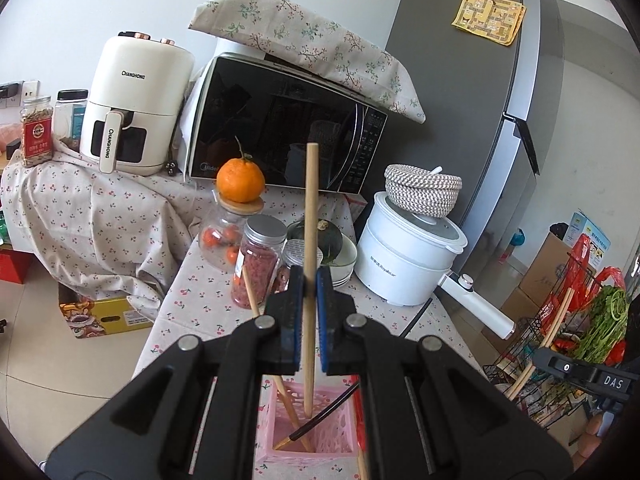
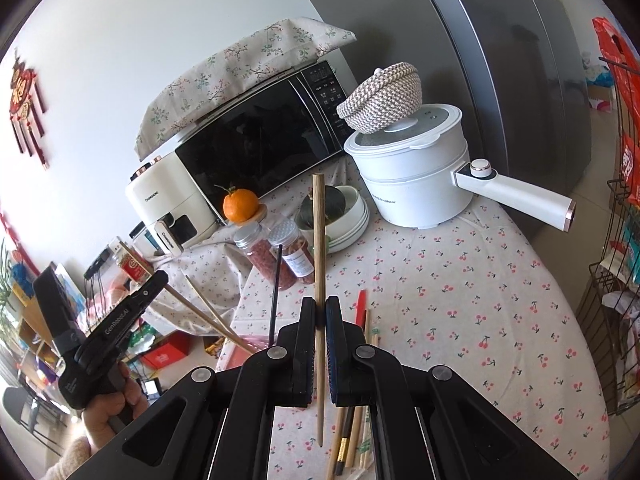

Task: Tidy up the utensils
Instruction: 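Carry both chopsticks to the pink basket while the left gripper releases its chopstick inside, then lower the right gripper's wooden chopstick into the pink basket and open it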

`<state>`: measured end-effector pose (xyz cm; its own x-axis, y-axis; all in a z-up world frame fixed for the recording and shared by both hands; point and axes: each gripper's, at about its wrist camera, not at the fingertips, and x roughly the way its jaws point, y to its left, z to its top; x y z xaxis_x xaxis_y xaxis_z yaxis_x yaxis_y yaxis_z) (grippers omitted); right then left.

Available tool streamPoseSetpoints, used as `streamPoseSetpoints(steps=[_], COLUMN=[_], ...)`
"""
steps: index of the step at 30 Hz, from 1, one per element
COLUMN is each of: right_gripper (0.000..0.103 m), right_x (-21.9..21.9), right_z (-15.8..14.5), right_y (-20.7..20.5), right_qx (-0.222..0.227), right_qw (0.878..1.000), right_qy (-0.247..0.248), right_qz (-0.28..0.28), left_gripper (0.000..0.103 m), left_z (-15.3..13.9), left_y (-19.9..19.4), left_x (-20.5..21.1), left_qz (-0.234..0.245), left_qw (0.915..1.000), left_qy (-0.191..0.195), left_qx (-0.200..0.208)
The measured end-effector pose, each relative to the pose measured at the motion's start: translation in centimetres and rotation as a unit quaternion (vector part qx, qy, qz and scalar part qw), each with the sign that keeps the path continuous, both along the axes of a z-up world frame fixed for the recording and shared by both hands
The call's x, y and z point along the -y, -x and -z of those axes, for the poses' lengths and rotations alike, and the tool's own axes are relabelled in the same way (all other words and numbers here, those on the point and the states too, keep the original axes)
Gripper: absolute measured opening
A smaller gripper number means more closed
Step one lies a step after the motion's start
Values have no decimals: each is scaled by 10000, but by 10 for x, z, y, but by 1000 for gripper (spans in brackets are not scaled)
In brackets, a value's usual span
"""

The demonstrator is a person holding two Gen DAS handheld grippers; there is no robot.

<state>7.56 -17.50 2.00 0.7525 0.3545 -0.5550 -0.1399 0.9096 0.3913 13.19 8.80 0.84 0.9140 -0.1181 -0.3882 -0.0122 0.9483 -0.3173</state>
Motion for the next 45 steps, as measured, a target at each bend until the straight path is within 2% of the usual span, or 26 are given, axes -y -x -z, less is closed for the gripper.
streamPoseSetpoints(steps=[7, 10, 13, 20, 24, 33, 41, 45], right_gripper=[5, 5, 5, 5, 5, 5, 5, 11], right_x=[-7, -11, -17, -44, -69, -125, -143, -144], right_z=[-2, -6, -12, -15, -5, 36, 57, 59], right_y=[0, 2, 2, -8, -21, -39, -43, -44], right_qx=[95, 217, 384, 741, 820, 798, 665, 499], right_qw=[9999, 9996, 9986, 9955, 9950, 9959, 9970, 9984], right_qy=[-66, -200, -358, -580, -542, -122, 218, 192], right_qz=[-31, -37, -13, 56, 154, 411, 320, 175], left_gripper=[7, 10, 38, 60, 62, 62, 62, 62], left_z=[25, 32, 29, 11, 12, 20, 20, 21], left_y=[-26, -32, -28, -7, 5, 11, 14, 14], left_x=[4, 4, 2, -11, -21, -40, -44, -45], left_qz=[139, 156, 145, 78, 40, 67, 156, 175], left_qw=[9976, 9955, 9946, 9932, 9905, 9860, 9848, 9842], left_qy=[77, 74, 146, 3, -84, 112, 200, 215], left_qx=[-675, -933, -1018, -1158, -1375, -1662, -1718, -1750])
